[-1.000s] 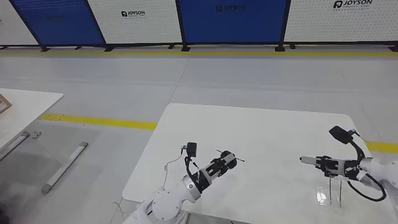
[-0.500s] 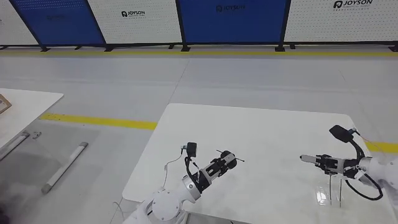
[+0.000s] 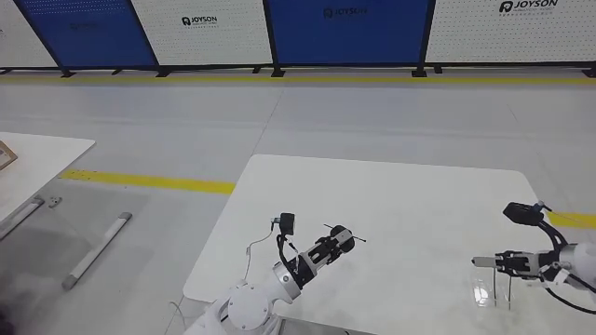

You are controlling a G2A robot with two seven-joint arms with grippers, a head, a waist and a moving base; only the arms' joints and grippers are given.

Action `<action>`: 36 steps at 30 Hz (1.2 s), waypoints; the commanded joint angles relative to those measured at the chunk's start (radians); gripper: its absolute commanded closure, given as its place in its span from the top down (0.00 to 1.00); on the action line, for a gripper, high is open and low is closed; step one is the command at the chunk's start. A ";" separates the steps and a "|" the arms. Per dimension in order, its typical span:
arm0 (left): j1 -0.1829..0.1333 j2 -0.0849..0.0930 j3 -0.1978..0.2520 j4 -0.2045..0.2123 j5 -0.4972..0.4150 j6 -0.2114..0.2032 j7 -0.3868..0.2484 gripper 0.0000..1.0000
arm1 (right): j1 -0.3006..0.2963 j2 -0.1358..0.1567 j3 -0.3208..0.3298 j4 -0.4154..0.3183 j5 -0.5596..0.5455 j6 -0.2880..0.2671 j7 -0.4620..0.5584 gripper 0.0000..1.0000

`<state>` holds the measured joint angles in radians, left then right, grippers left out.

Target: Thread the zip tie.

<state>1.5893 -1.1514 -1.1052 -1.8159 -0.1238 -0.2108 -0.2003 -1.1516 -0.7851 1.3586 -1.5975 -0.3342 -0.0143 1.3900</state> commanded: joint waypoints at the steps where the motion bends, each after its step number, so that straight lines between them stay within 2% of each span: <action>1: 0.000 0.000 0.000 0.000 0.000 0.000 0.000 0.00 | -0.001 0.000 0.001 0.000 0.000 -0.001 0.000 1.00; 9: 0.000 0.000 0.000 0.000 0.000 0.000 0.000 0.00 | -0.005 -0.001 -0.002 -0.002 0.000 -0.001 -0.009 1.00; 12: 0.000 0.000 0.000 0.000 0.000 0.000 0.000 0.00 | -0.008 0.000 -0.022 -0.030 -0.009 0.023 0.000 1.00; 14: 0.000 0.000 0.000 0.000 0.000 0.000 0.000 0.00 | -0.016 0.008 -0.044 -0.050 0.017 0.016 0.000 1.00; 17: 0.000 0.000 0.000 0.000 0.000 0.000 0.000 0.00 | -0.023 0.027 -0.060 -0.086 0.012 0.070 0.000 1.00; 21: 0.000 0.000 0.000 0.000 0.000 0.000 0.000 0.00 | -0.030 0.055 -0.058 -0.122 -0.012 0.221 0.000 1.00; 32: 0.000 0.000 0.000 0.000 0.000 0.000 0.000 0.00 | -0.034 0.062 -0.063 -0.129 -0.001 0.218 0.000 1.00; 36: 0.000 0.000 0.000 0.000 0.000 0.000 0.000 0.00 | -0.048 0.064 -0.071 -0.150 -0.064 0.229 -0.031 1.00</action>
<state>1.5893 -1.1514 -1.1052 -1.8159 -0.1238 -0.2108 -0.2003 -1.1982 -0.7224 1.2856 -1.7429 -0.3799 0.2032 1.3621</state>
